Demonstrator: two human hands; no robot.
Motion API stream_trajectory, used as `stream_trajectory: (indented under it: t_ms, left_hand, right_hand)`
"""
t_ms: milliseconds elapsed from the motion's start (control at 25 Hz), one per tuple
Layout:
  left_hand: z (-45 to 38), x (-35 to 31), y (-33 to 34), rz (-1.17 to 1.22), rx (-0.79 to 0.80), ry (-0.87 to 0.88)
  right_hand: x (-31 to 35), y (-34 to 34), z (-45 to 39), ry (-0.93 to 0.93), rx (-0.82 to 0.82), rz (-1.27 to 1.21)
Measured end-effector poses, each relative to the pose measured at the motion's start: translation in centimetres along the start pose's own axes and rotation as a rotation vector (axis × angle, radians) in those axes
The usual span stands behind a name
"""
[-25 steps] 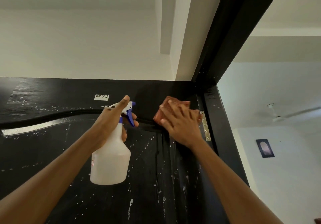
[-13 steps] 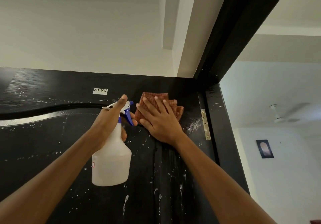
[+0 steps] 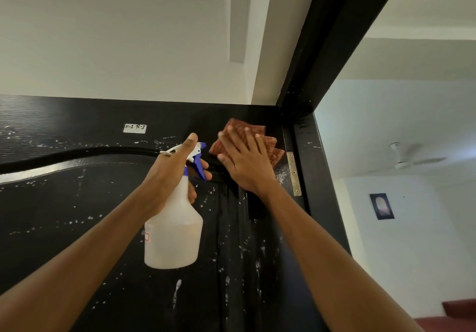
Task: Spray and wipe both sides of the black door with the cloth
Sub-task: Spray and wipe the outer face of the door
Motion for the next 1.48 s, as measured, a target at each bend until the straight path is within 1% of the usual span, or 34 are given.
stream_trajectory:
  t_ms: [40, 80, 120, 160, 200, 280, 320, 360, 400, 440, 480, 560, 600, 720, 840, 880, 960, 1000, 1040, 1080, 1120, 1160, 1200, 1240, 1280, 1320, 1360, 1400, 1440, 1480]
  left_hand:
    - [0.0, 0.1, 0.6, -0.006, 0.011, 0.003]
    - [0.0, 0.1, 1.2, -0.008, 0.018, 0.011]
    - [-0.2, 0.0, 1.8, -0.01, 0.027, 0.017]
    - [-0.4, 0.0, 2.4, -0.006, 0.039, 0.021]
    - [-0.6, -0.2, 3.2, 0.003, 0.051, 0.026]
    - [-1.3, -0.6, 4.5, 0.013, 0.07, 0.039]
    - [-1.6, -1.0, 5.2, 0.01, 0.075, 0.051]
    - [-1.9, -1.4, 5.6, 0.007, 0.076, 0.063]
    - [-2.3, -1.7, 6.1, 0.005, 0.079, 0.074]
    - [-2.7, -2.0, 6.5, 0.004, 0.087, 0.084]
    - [-2.9, -2.3, 6.8, 0.001, 0.096, 0.089]
    - [-3.4, -2.8, 7.6, 0.006, 0.118, 0.09]
    - [-3.5, -3.0, 7.8, 0.009, 0.128, 0.091]
    - [-3.7, -3.2, 8.2, 0.007, 0.129, 0.1]
    - [-3.3, -2.9, 8.4, 0.011, 0.127, 0.105]
    - [-3.0, -2.7, 8.5, 0.017, 0.127, 0.101]
    - [-2.3, -2.0, 8.5, 0.022, 0.127, 0.084]
    - [-2.0, -1.7, 8.4, 0.024, 0.121, 0.073]
    - [-1.7, -1.5, 8.0, 0.03, 0.114, 0.063]
    - [-1.4, -1.4, 7.6, 0.037, 0.108, 0.057]
    - [-1.1, -1.5, 7.0, 0.043, 0.097, 0.051]
    - [-0.8, -1.6, 6.2, 0.049, 0.081, 0.046]
    - [-0.5, -1.7, 5.3, 0.054, 0.056, 0.042]
    - [-0.2, -1.8, 4.0, 0.051, 0.026, 0.037]
    - [0.0, -1.7, 2.7, 0.041, -0.004, 0.03]
    - [0.3, -1.5, 1.2, 0.025, -0.036, 0.019]
    - [0.6, -1.2, -0.2, 0.011, -0.061, 0.004]
    - [1.0, -0.7, -1.7, 0.001, -0.086, -0.012]
    - [1.3, -0.3, -3.2, -0.006, -0.106, -0.026]
    - [1.5, 0.1, -4.5, -0.011, -0.124, -0.037]
  right_hand:
    - [0.7, 0.3, 1.4, -0.148, 0.015, 0.032]
    - [0.1, 0.2, 2.8, -0.22, 0.002, 0.03]
    - [-1.7, -0.1, 3.8, -0.201, -0.058, 0.002]
    - [-4.5, -0.4, 4.7, -0.101, -0.131, -0.062]
    - [-7.8, -0.9, 5.6, 0.063, -0.216, -0.179]
    - [-14.4, -1.5, 8.1, 0.443, -0.435, -0.437]
    - [-16.9, -1.7, 9.2, 0.597, -0.532, -0.5]
    - [-18.6, -2.0, 9.6, 0.711, -0.589, -0.512]
    - [-19.8, -2.4, 9.3, 0.77, -0.598, -0.491]
    - [-20.8, -2.6, 8.2, 0.767, -0.569, -0.465]
    - [-21.3, -2.8, 6.5, 0.717, -0.506, -0.422]
    - [-21.9, -2.5, 3.1, 0.586, -0.357, -0.251]
    - [-21.9, -2.2, 2.0, 0.539, -0.308, -0.165]
    - [-21.2, -1.6, 1.8, 0.414, -0.227, -0.012]
    - [-18.1, -1.9, 4.7, 0.172, -0.166, -0.012]
    - [-17.2, -2.2, 6.5, 0.138, -0.164, -0.054]
    - [-15.9, -2.6, 10.8, 0.191, -0.174, -0.183]
    - [-15.7, -2.5, 12.9, 0.283, -0.181, -0.271]
    - [-15.7, -2.4, 14.9, 0.423, -0.217, -0.388]
    - [-16.0, -2.3, 16.5, 0.596, -0.301, -0.526]
    - [-16.4, -2.4, 17.5, 0.764, -0.429, -0.65]
    - [-16.3, -2.9, 17.6, 0.88, -0.543, -0.718]
    - [-15.6, -3.4, 16.7, 0.918, -0.618, -0.742]
    - [-14.3, -4.0, 15.0, 0.878, -0.666, -0.744]
    - [-12.4, -4.9, 12.6, 0.765, -0.685, -0.727]
    - [-10.0, -5.3, 9.7, 0.609, -0.665, -0.702]
    - [-7.3, -5.4, 6.9, 0.459, -0.597, -0.64]
    - [-4.5, -4.8, 4.2, 0.358, -0.487, -0.54]
    - [-2.1, -3.5, 2.0, 0.308, -0.369, -0.424]
    - [-0.3, -2.0, 0.4, 0.301, -0.283, -0.335]
Point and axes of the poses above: each hand's wrist, its own z-axis away from the middle knuckle, its own y-axis out of the palm, x = y × z, the point moved 10 cm from there along -z, towards the middle knuckle, and after that the axes turned 7 degrees about -y, right-handed, at the moved point
